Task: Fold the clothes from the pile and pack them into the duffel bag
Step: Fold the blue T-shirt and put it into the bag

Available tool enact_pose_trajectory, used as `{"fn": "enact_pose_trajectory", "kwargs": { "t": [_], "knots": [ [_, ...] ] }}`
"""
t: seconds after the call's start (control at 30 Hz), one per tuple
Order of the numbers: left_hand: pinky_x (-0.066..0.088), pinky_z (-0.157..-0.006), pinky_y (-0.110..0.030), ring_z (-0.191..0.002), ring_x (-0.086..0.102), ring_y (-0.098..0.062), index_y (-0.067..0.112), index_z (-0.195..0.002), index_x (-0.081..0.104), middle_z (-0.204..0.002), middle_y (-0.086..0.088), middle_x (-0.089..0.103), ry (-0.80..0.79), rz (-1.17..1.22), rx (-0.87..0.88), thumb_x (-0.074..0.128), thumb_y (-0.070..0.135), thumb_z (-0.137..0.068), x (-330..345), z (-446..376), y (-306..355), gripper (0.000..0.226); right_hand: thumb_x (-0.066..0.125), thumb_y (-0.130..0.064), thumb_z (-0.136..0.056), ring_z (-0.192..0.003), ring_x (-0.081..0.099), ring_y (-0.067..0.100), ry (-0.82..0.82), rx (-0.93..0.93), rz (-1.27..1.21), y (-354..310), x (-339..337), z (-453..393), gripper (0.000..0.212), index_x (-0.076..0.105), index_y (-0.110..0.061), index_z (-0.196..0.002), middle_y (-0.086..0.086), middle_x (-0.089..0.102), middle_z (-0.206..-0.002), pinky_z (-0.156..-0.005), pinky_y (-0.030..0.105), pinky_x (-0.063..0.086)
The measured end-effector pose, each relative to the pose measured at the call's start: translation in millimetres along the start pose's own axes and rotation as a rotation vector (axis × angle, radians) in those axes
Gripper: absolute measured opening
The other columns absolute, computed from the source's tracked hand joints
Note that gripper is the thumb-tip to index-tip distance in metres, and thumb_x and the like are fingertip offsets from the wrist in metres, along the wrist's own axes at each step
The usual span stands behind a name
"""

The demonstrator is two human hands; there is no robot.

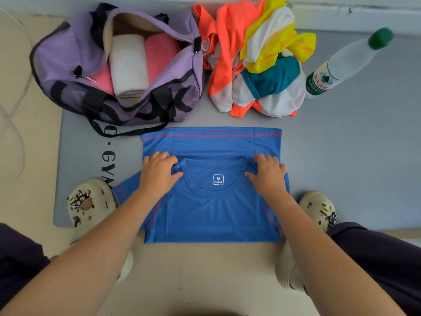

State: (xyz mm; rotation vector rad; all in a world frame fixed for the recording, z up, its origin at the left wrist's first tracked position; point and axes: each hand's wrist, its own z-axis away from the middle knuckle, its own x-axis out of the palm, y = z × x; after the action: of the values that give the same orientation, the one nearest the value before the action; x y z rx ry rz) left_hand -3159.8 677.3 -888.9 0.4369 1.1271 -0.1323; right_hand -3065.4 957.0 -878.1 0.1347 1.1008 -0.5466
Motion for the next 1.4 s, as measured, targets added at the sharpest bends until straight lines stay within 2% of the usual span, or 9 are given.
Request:
{"fn": "enact_pose_trajectory", "kwargs": {
  "t": [0.13,0.23,0.4,0.57,0.8,0.97,1.2,1.3,1.4],
  "knots": [
    [0.042,-0.079,-0.035,-0.077,0.057,-0.018,0.02,-0.096,0.07,-0.071,0.011,0.053,-0.067,0.19,-0.055,0.074,0.036,-0.083,-4,-1,1,0.02,0.072,-0.04,-0.081,-0.112,0.044,0.025,-0.103,0.045,-0.061,10,-5,-4,0.029,0.065,-0.016,-0.095,0.005,0.051,-0.106,-0.093,0.039,0.032],
    [0.045,-0.083,-0.035,-0.089,0.054,-0.017,0.017,-0.095,0.073,-0.087,0.002,0.06,-0.063,0.316,-0.069,0.072,0.03,-0.086,-15,-9,3,0.015,0.069,-0.027,-0.087,-0.098,0.053,0.024,-0.166,-0.035,-0.221,13,-17,-10,0.016,0.065,-0.012,-0.089,0.001,0.052,-0.094,-0.086,0.034,0.039],
    [0.04,-0.069,-0.02,-0.07,0.055,-0.004,0.025,-0.08,0.066,-0.07,0.014,0.063,-0.513,0.624,-0.2,0.071,0.034,-0.087,-46,-29,-9,0.012,0.065,-0.024,-0.091,-0.056,0.041,0.01,-0.401,0.035,-0.623,22,-48,-23,0.017,0.058,-0.016,-0.078,-0.008,0.046,-0.06,-0.049,0.014,0.034],
    [0.037,-0.074,-0.024,-0.086,0.054,-0.01,0.027,-0.085,0.061,-0.092,0.006,0.062,-0.148,0.595,-0.222,0.068,0.027,-0.09,-45,-53,-6,0.008,0.064,-0.027,-0.091,-0.067,0.049,0.014,-0.173,0.07,-0.56,17,-53,-50,0.012,0.062,-0.019,-0.083,-0.002,0.057,-0.072,-0.058,0.023,0.037],
    [0.041,-0.068,-0.032,-0.083,0.057,-0.022,0.025,-0.084,0.058,-0.074,0.007,0.056,-0.108,0.283,-0.264,0.056,0.036,-0.095,-23,-61,-8,0.015,0.059,-0.028,-0.093,-0.099,0.059,0.029,-0.142,0.093,-0.255,8,-33,-64,0.016,0.063,-0.012,-0.096,0.003,0.062,-0.095,-0.083,0.034,0.043],
    [0.035,-0.062,-0.032,-0.07,0.05,-0.023,0.025,-0.089,0.06,-0.06,0.008,0.048,0.035,0.293,-0.244,0.051,0.042,-0.097,-24,-60,-9,0.021,0.058,-0.027,-0.094,-0.099,0.06,0.033,0.031,0.055,-0.301,5,-39,-64,0.018,0.067,-0.015,-0.104,0.011,0.069,-0.102,-0.072,0.029,0.037],
    [0.045,-0.067,-0.04,-0.085,0.061,-0.036,0.015,-0.105,0.061,-0.083,-0.011,0.066,0.145,0.087,-0.201,0.047,0.038,-0.101,-23,-61,1,0.027,0.058,-0.027,-0.094,-0.096,0.06,0.029,0.048,0.084,-0.37,-1,-38,-75,0.018,0.066,-0.011,-0.101,0.008,0.067,-0.099,-0.075,0.032,0.043],
    [0.043,-0.078,-0.046,-0.092,0.059,-0.037,0.009,-0.109,0.059,-0.1,-0.015,0.064,0.252,-0.06,-0.084,0.056,0.025,-0.096,-22,-60,8,0.021,0.064,-0.031,-0.091,-0.101,0.06,0.026,0.028,0.105,-0.432,3,-35,-76,0.023,0.065,-0.013,-0.105,0.004,0.064,-0.102,-0.077,0.029,0.042],
    [0.043,-0.087,-0.046,-0.093,0.057,-0.035,0.007,-0.103,0.062,-0.101,-0.014,0.06,0.372,-0.131,0.298,0.066,0.013,-0.084,-11,-49,36,0.021,0.073,-0.041,-0.082,-0.108,0.057,0.022,-0.052,0.098,-0.407,11,-40,-75,0.041,0.063,-0.017,-0.114,0.002,0.063,-0.115,-0.085,0.029,0.042]
  ]
}}
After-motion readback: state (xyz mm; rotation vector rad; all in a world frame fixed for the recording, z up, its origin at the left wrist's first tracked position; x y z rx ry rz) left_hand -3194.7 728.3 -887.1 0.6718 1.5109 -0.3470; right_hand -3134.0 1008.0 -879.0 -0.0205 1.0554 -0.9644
